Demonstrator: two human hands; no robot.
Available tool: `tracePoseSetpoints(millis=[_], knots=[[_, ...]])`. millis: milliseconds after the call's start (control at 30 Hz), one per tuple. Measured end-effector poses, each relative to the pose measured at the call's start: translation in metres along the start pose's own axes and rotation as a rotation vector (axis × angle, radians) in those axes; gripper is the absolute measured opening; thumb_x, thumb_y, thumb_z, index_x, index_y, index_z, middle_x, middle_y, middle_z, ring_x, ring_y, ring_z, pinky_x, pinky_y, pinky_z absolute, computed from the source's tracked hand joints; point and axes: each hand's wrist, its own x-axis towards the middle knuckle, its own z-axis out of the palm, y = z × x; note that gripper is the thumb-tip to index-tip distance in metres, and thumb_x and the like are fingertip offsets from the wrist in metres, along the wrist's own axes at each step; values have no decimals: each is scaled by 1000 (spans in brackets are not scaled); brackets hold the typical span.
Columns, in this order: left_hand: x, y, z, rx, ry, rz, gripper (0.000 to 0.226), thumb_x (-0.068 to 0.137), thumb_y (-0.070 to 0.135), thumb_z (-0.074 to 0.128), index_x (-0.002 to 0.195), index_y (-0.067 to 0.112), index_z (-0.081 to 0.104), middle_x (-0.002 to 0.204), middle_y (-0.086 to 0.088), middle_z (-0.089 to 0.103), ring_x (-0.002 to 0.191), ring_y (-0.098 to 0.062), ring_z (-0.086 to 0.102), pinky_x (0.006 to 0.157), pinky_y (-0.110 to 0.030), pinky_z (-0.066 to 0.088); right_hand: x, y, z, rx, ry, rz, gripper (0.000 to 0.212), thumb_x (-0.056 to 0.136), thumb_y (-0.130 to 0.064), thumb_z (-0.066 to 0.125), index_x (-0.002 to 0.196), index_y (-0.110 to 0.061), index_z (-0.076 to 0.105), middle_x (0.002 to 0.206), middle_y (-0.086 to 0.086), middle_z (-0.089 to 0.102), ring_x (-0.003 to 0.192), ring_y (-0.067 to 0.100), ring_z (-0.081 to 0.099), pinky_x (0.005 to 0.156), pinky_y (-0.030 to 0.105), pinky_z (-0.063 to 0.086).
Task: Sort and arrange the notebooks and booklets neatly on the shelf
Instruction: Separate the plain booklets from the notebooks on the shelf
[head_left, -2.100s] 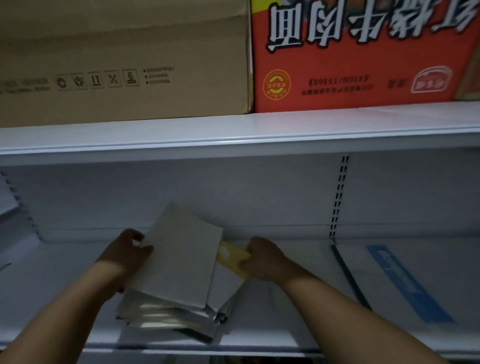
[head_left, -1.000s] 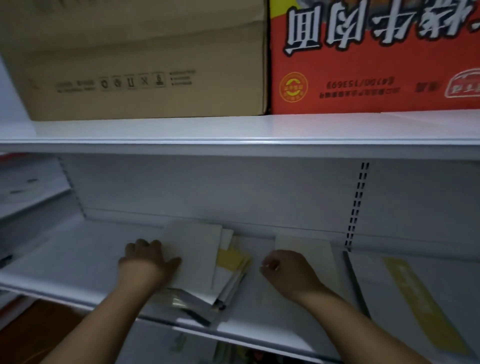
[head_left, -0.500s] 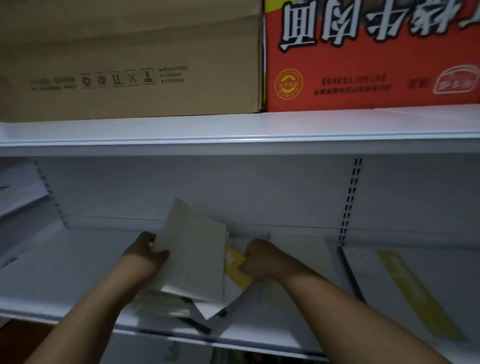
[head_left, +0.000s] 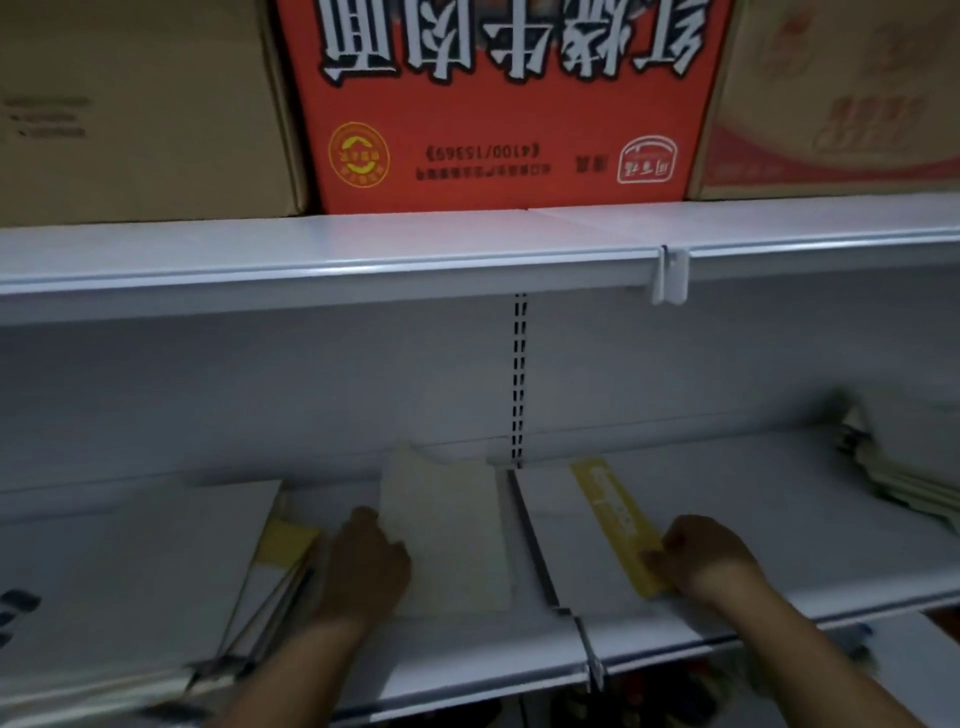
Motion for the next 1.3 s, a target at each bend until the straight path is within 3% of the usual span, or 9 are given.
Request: tracePoseSetpoints(millis=[133,267,400,500,600,800,967,1100,1300], knots=[[-6,-14,10,251,139,127,54,85,34,54,132,9,43,135,-15,45,127,-30,37,107,-33,28,-4,-7,-2,-197,-18,16,32,74,-51,58,83,-20,52,97,4,59,93,22,60,69,29,42],[-5,-11,-44,141,217,211,34,84,28,60,117,18,61,127,-7,55,122,-22,46,97,-23,34,-24,-76,8,-7,73,-260,19,83,-40,60,80,-24,51,84,-3,54,75,16,48,58,26,33],[-8,-61,-126,471,262,-19,48,85,44,54,127,21,53,135,-8,50,126,-28,40,99,-35,39,-52,-166,51,139,-25,-596,14,83,-36,62,76,-27,55,78,-8,56,78,11,53,66,21,35],[-28,-115,-165,651,393,-116,65,73,63,44,105,11,65,110,-19,62,103,-39,55,83,-44,47,-69,-222,93,226,-109,-741,27,86,-40,59,107,-23,61,102,-2,61,103,17,59,79,22,41],[-46,-134,-182,479,300,-240,66,78,60,52,121,10,56,115,-17,61,104,-35,57,85,-36,49,-84,-264,126,93,-164,-816,55,91,-43,47,134,-9,42,137,13,46,127,28,43,99,32,37],[-60,-132,-212,-36,175,-373,44,78,31,69,111,7,52,91,-12,63,77,-28,62,56,-28,51,-74,-290,138,38,-222,-716,53,74,-50,61,104,-7,60,114,17,61,108,31,57,85,32,47],[-57,-96,-212,-445,174,-280,27,88,5,55,112,10,43,105,-19,51,81,-35,57,47,-34,56,-63,-277,109,194,-266,-597,19,76,-9,52,75,9,58,94,24,65,95,36,64,62,30,49],[-35,-50,-164,-669,155,-132,22,90,3,52,110,8,43,94,-12,50,78,-28,54,63,-38,52,-49,-210,58,695,-327,-289,7,84,0,51,80,-6,54,85,16,59,72,29,63,54,34,59],[-2,-14,-56,-602,18,-115,24,84,12,61,103,3,52,105,-24,62,93,-34,62,87,-48,51,-32,-63,5,917,37,41,7,86,2,56,91,-2,52,79,17,56,58,28,56,40,27,52]])
